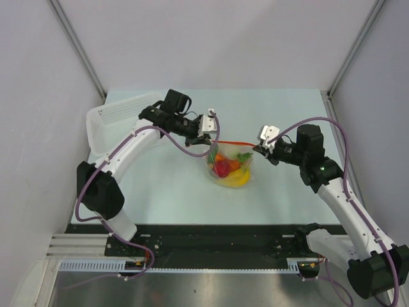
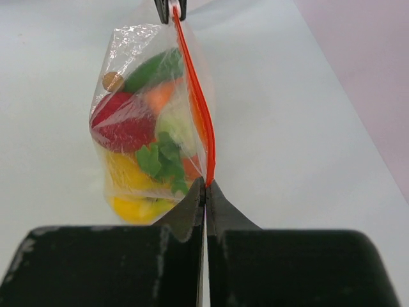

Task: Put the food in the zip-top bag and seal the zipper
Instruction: Zip the zipper food storage bag at the center of the board, then place the zipper food storage bag at the center of the board.

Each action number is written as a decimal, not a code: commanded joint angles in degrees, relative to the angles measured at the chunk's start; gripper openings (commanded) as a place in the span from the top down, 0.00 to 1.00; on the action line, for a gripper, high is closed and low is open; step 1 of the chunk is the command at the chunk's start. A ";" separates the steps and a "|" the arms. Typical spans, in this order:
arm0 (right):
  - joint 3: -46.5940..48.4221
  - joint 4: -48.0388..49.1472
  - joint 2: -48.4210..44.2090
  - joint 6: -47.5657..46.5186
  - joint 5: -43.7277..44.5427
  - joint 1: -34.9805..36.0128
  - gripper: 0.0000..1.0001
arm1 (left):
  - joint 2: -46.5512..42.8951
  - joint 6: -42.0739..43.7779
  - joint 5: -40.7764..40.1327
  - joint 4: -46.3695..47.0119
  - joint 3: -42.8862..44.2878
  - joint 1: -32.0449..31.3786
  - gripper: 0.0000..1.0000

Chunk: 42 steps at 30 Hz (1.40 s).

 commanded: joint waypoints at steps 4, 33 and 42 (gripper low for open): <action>-0.42 -0.77 -3.45 -1.54 1.20 -2.40 1.00 | -4.14 4.70 -3.20 -3.02 -2.19 5.45 0.92; 3.34 27.35 13.32 5.76 12.27 -5.74 1.00 | 3.76 -13.91 -7.16 9.01 14.58 11.97 0.99; 5.64 18.61 21.77 -3.02 4.37 -5.66 1.00 | 1.05 -5.15 -8.21 5.59 4.07 8.28 0.98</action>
